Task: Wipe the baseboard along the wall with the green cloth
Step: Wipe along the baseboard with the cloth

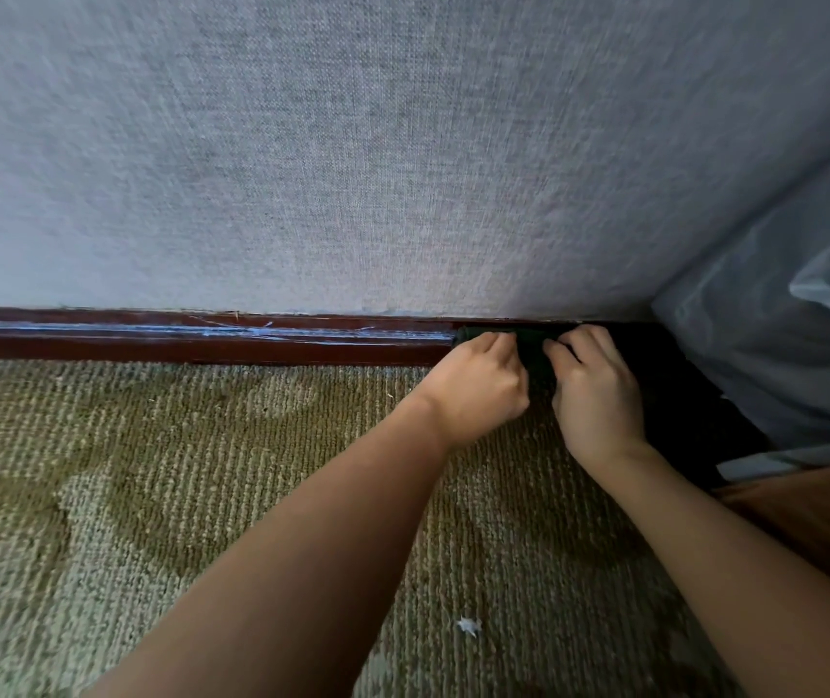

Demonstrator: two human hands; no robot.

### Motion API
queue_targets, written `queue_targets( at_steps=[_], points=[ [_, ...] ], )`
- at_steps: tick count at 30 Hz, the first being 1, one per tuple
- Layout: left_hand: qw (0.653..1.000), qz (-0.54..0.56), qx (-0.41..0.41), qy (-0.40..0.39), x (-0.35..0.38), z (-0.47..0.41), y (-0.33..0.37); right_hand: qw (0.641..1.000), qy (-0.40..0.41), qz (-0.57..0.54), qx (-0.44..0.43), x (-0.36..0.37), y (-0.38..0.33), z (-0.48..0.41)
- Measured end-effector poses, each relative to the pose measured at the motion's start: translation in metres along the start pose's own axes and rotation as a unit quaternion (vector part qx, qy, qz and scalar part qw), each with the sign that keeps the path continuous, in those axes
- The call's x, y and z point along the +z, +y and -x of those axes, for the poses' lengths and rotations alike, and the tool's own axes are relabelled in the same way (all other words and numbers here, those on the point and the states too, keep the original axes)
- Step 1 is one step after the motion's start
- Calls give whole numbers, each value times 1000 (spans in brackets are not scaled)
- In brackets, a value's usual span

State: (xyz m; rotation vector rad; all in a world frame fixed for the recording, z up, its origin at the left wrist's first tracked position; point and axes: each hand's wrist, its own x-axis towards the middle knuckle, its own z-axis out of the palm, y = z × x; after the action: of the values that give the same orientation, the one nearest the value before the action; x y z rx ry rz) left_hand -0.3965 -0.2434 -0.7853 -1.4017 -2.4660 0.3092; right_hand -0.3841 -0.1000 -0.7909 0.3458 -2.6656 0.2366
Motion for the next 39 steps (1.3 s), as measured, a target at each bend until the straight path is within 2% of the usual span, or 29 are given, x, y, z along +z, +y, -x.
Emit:
queue_targets(
  at_steps=[11,20,26,39],
  points=[
    [1000,0,1,1,6,7,-3,999,-17,21,-24,0,-1,0],
    [1000,10,-6,12,11,8,-2,995,23,54,-79,2,0,-1],
    [999,-4,-24,26,9,9,-2,994,9,68,-80,4,1,-1],
    [999,-14,-6,47,12,9,-2,994,-2,72,-84,4,4,2]
  ],
)
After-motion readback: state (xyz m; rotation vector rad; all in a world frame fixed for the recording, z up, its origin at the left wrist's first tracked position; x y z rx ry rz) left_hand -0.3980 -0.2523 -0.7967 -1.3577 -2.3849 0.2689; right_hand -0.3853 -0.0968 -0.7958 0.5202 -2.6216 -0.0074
